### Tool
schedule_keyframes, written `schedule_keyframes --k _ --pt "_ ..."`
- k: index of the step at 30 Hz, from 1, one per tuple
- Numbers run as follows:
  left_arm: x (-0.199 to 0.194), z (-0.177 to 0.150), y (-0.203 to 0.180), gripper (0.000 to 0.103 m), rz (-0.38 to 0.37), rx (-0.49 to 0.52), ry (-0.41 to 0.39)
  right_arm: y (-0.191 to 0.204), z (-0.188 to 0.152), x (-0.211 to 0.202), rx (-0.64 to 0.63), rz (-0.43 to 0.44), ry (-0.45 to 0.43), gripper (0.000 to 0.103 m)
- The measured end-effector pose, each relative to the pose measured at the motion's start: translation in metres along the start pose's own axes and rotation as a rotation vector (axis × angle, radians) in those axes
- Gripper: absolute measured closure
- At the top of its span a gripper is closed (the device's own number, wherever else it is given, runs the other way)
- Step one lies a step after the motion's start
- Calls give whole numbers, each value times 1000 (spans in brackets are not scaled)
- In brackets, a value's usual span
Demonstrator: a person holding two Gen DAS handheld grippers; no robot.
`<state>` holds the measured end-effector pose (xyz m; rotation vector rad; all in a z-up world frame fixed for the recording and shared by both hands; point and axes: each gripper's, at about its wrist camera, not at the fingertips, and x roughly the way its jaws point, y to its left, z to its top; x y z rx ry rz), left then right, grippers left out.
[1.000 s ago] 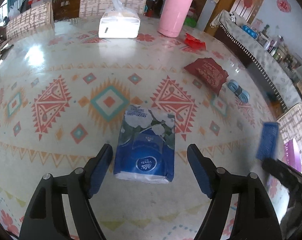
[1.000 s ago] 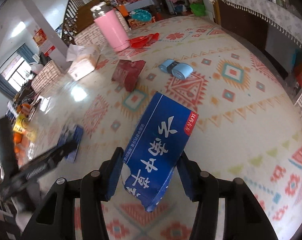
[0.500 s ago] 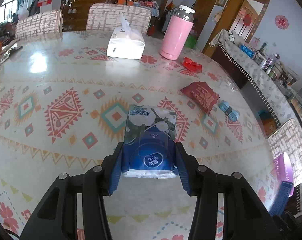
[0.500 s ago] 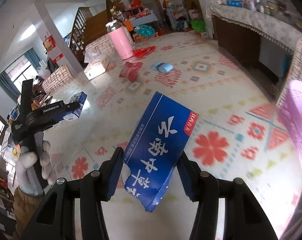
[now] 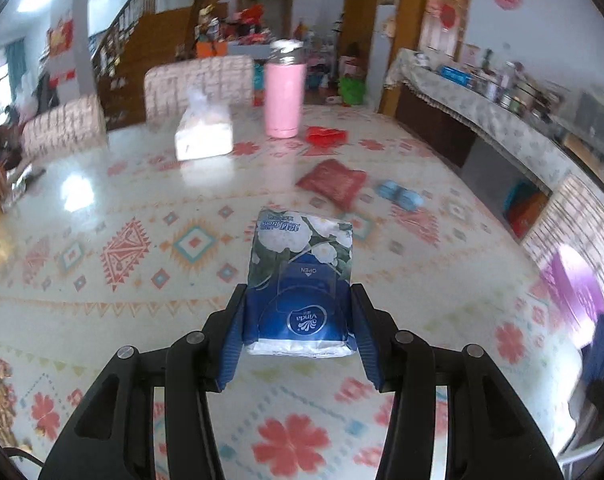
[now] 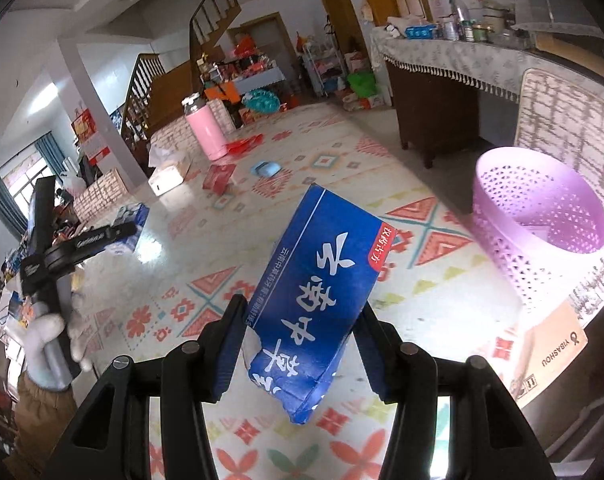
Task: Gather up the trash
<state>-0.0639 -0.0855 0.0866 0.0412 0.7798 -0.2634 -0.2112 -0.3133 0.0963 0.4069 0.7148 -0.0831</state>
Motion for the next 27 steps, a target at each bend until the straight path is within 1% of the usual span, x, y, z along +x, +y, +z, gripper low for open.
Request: schedule_keyframes --k 4,9,16,27 --pt "-30 -4 -30 55 48 72 -51 -11 -5 -8 14 22 -18 46" --pt "-51 -13 -63 55 96 154 -87 -20 -10 -11 22 38 -22 46" --pt "-61 -18 -101 54 91 232 -112 -37 -7 -13 38 44 -36 46" --pt "-53 -17 -154 54 83 320 -106 -74 2 -19 71 35 -50 46"
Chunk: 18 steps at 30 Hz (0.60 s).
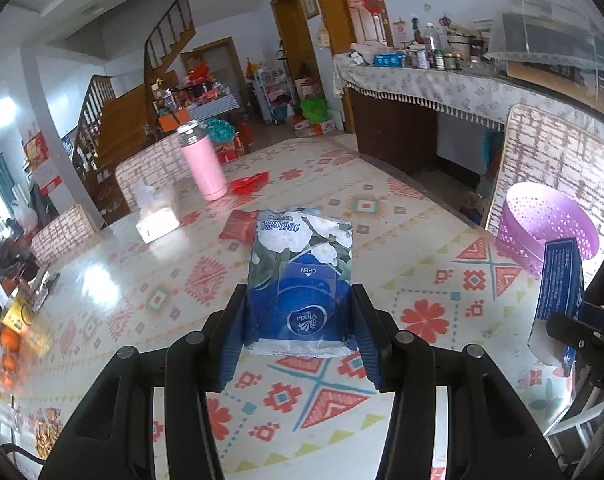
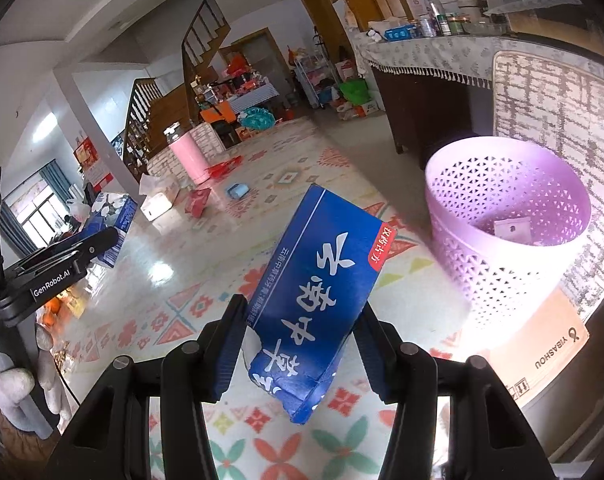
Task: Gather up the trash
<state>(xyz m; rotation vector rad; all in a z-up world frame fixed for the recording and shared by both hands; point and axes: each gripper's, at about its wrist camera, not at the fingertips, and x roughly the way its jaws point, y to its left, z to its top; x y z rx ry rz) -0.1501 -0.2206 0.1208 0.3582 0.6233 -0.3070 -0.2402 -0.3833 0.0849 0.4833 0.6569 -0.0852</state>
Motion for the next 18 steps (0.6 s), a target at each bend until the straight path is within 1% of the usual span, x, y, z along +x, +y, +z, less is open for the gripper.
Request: schedule_keyframes --k 11,13,18 --pt "8 15 -54 54 -46 80 9 -45 11 -15 43 -31 -25 45" --pt "11 18 -62 54 -60 87 15 -52 14 -19 48 -40 -33 45" --pt "23 29 -89 54 -128 107 48 -78 24 -27 71 -67 -56 45"
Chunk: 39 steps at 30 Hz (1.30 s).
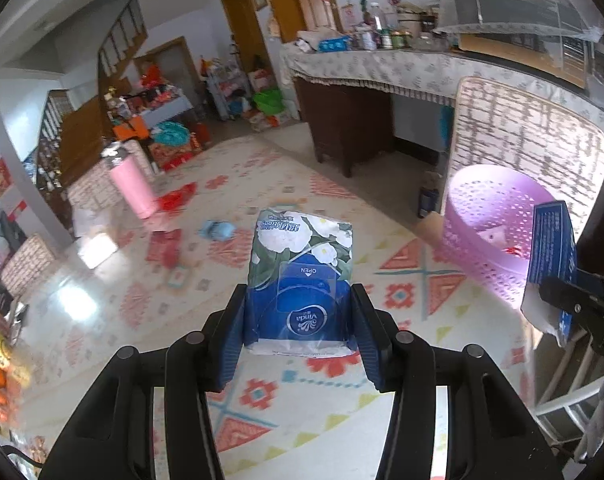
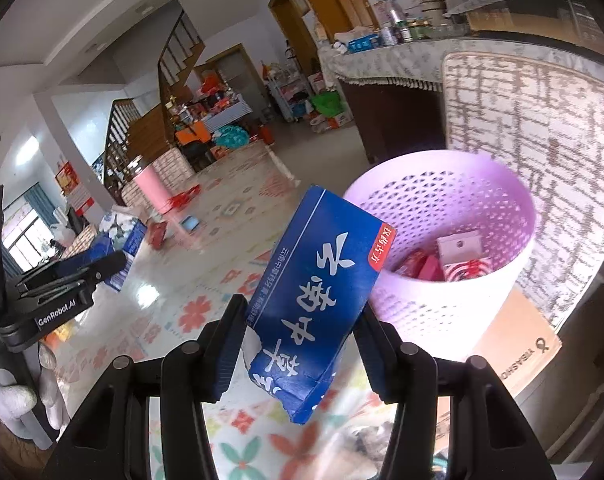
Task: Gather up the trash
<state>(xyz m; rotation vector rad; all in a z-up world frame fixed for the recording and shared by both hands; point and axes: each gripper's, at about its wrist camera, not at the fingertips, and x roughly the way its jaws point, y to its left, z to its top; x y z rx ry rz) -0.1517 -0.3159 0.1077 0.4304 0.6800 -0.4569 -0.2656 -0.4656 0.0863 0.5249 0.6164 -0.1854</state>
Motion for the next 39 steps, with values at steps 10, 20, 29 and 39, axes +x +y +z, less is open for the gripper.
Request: schedule_keyframes --k 10,20,29,39 --pt "31 45 -61 54 -156 52 34 -54 28 -11 64 -75 -45 45" --pt "65 85 -128 54 -280 108 57 -90 65 -3 89 -118 -68 45" --pt "75 103 -153 32 -337 136 57 -112 91 21 113 -165 -76 42" --pt "45 75 -114 25 -321 121 42 -94 79 19 123 -120 -59 33"
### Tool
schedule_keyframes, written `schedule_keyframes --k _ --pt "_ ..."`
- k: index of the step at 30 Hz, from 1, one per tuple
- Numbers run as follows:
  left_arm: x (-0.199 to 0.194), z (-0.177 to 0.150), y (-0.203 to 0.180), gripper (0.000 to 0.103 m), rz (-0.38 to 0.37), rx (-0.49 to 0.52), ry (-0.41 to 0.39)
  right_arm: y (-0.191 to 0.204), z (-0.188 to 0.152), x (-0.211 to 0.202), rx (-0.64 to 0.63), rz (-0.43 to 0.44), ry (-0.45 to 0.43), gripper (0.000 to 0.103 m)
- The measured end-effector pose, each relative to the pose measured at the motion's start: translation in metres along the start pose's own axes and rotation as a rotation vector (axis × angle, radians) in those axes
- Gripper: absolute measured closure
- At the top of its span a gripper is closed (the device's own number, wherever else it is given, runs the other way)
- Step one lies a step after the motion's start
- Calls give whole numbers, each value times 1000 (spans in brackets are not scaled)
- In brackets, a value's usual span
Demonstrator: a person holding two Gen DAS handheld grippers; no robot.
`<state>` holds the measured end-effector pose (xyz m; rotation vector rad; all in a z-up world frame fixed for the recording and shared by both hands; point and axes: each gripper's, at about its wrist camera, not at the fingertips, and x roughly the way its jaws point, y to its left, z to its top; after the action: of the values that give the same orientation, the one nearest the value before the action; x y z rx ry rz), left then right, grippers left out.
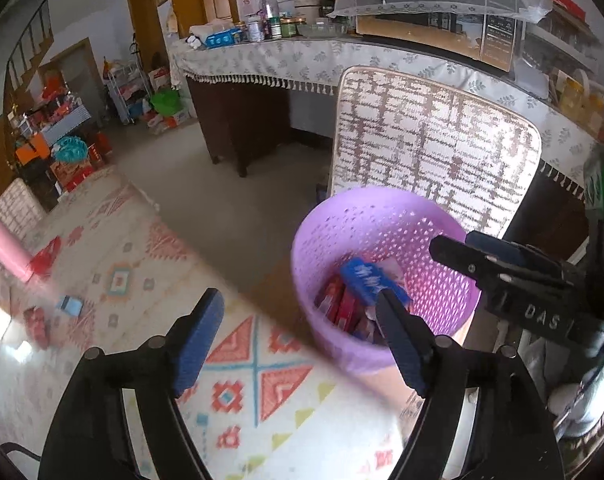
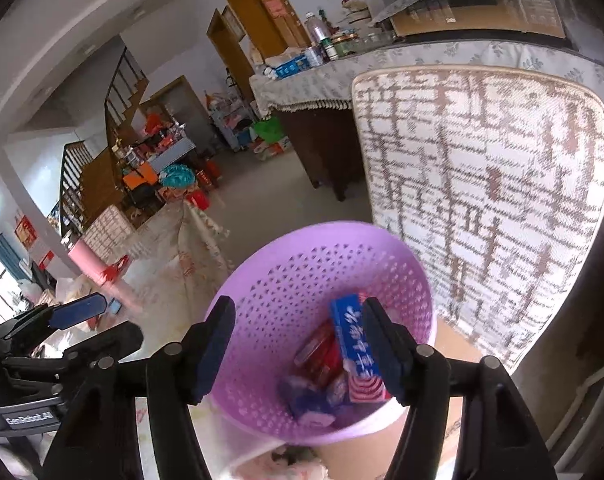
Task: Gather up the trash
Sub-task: 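Open both tools over the basket, dropping tissue pack and toothpaste box, then move both empty tools back toward the table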
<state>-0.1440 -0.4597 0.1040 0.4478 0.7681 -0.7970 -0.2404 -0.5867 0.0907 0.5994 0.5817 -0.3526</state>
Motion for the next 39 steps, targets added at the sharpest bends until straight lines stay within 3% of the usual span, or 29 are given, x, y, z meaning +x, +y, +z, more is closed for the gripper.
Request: schedule_keyframes --k 5,11,15,26,35,39 --pt "-24 -29 21 18 37 -37 2 21 -14 -7 -10 36 9 28" --pt "-57 -69 52 18 32 -104 15 58 -31 -13 -32 70 9 22" --pt "-82 -96 75 18 95 -140 -7 91 -43 -16 -79 82 8 13" --pt "-122 -170 155 18 180 -294 19 183 -83 -11 -219 156 70 13" --pt "-153 -218 221 18 314 -403 -1 243 -112 8 -310 202 135 13" --pt "-156 -234 261 18 304 -506 10 261 -122 20 -335 211 168 13"
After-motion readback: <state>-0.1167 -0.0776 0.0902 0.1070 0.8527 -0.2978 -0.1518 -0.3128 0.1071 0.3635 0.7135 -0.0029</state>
